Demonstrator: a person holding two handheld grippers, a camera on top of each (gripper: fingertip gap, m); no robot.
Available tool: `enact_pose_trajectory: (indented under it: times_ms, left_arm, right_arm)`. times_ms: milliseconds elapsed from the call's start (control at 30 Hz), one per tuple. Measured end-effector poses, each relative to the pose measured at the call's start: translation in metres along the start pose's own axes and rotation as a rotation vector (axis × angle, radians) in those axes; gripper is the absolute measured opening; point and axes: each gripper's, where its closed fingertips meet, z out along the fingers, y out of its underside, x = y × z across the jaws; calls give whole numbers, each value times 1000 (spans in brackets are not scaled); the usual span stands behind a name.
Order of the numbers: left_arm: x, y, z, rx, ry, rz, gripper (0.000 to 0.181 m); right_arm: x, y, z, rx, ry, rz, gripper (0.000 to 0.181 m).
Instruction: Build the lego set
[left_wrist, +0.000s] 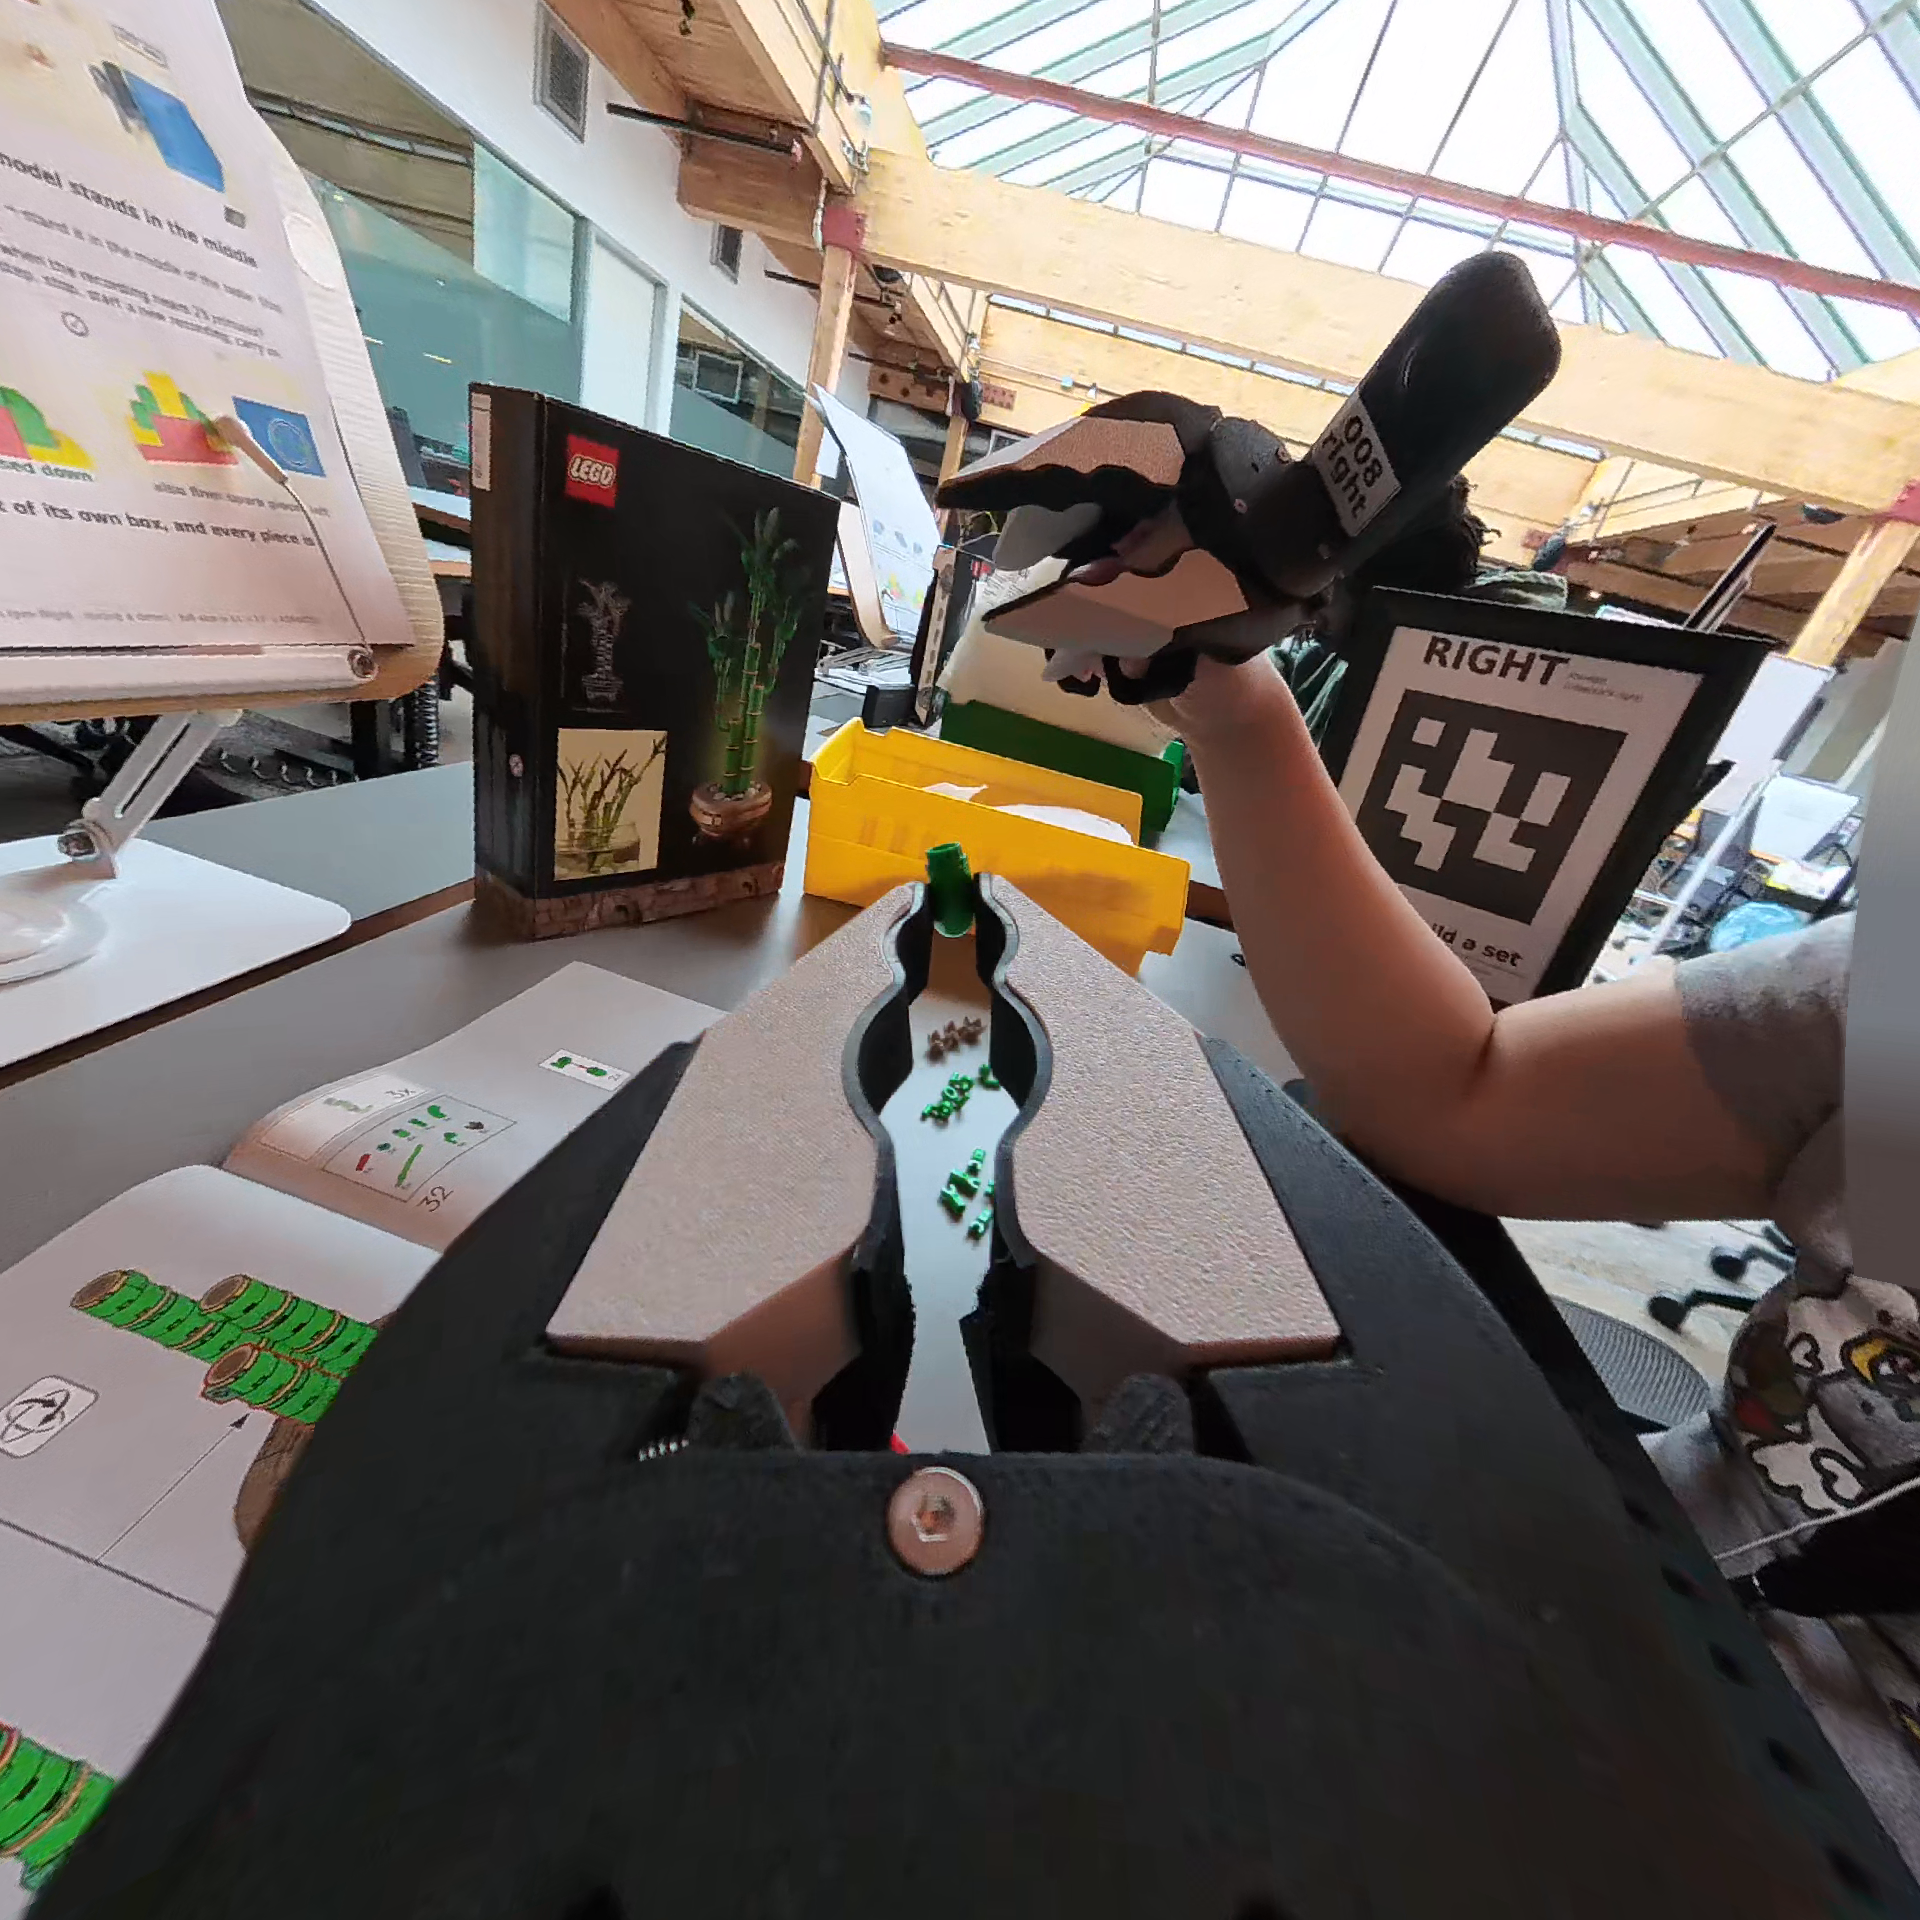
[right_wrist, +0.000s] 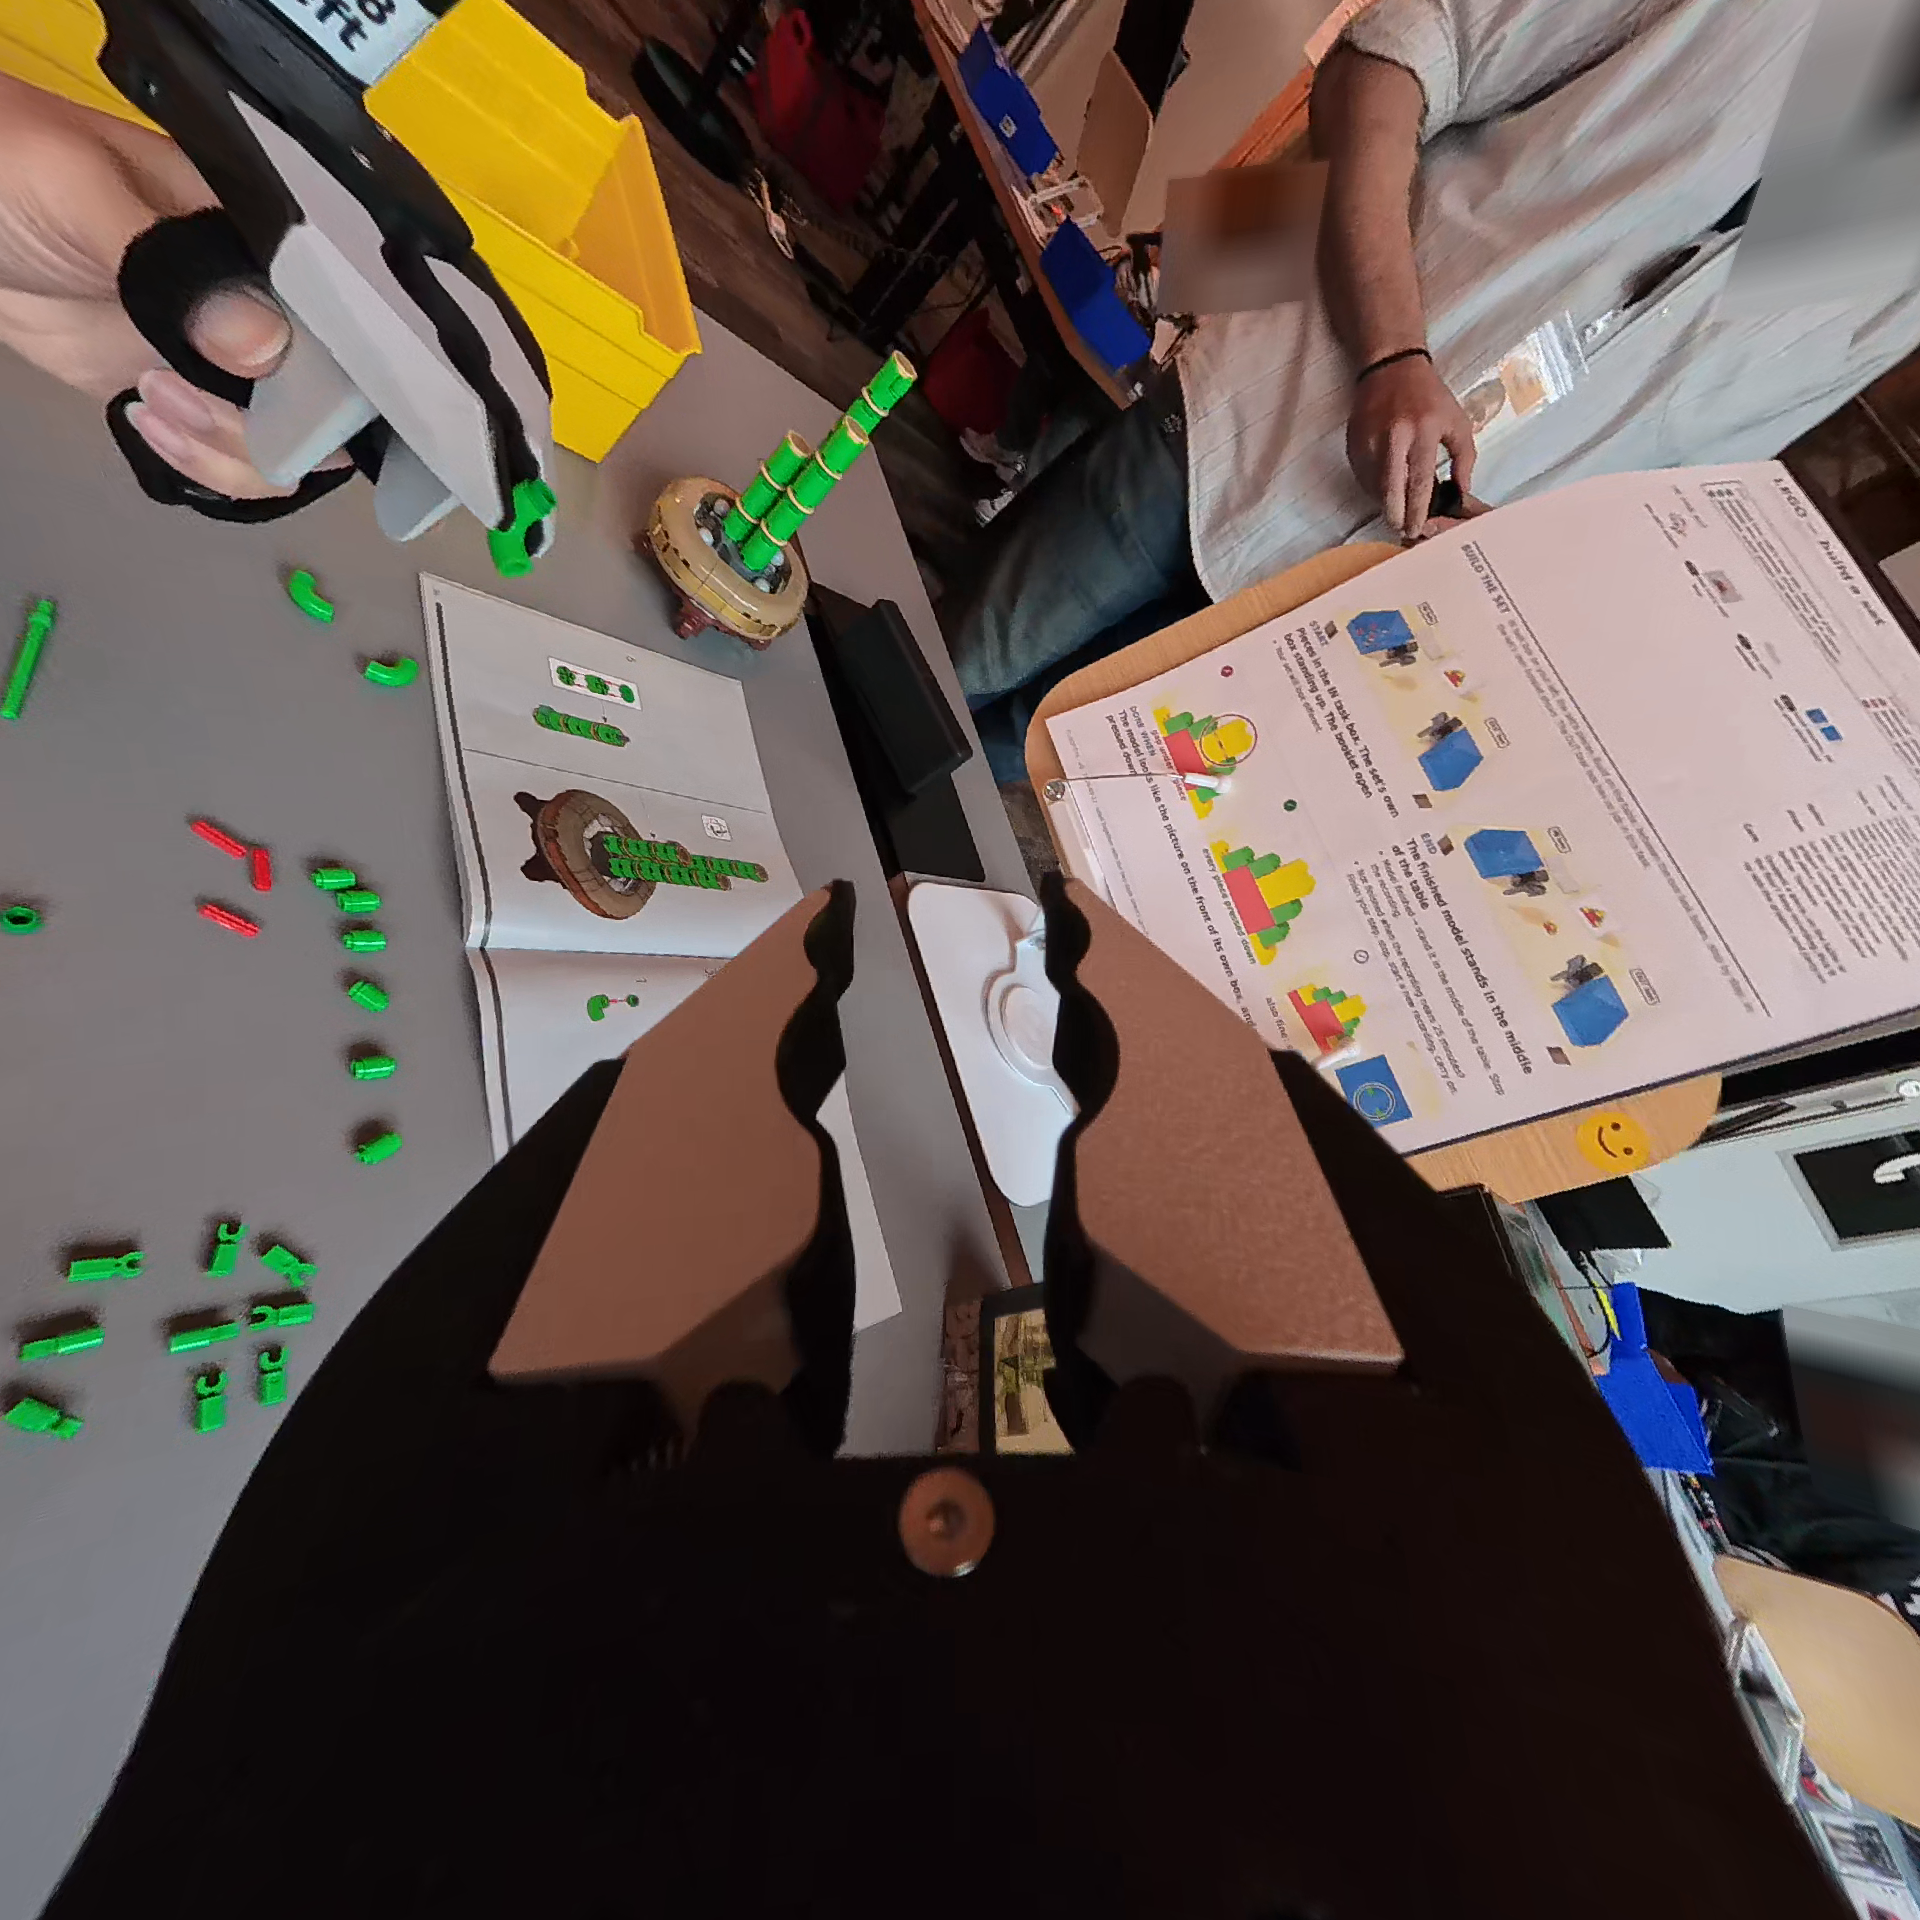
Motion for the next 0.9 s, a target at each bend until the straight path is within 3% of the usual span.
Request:
enact_pose_trajectory:
  times_ms: [367,533,733,900]
  left_arm:
    - [-19,10,-9,-25,-45,-19,5]
    - [-25,-3,-23,-8,-86,17,5]
    - [-33,-12,-40,13,-110,24,5]
    - [-41,-12,-44,29,-119,8,5]
  right_arm:
    - [-9,9,10,-57,-56,37,36]
    - [-31,-43,2,82,-211,197,33]
    - [-133,-97,42,243,-544,217,19]
    - [-219,-67,97,110,-567,408,6]
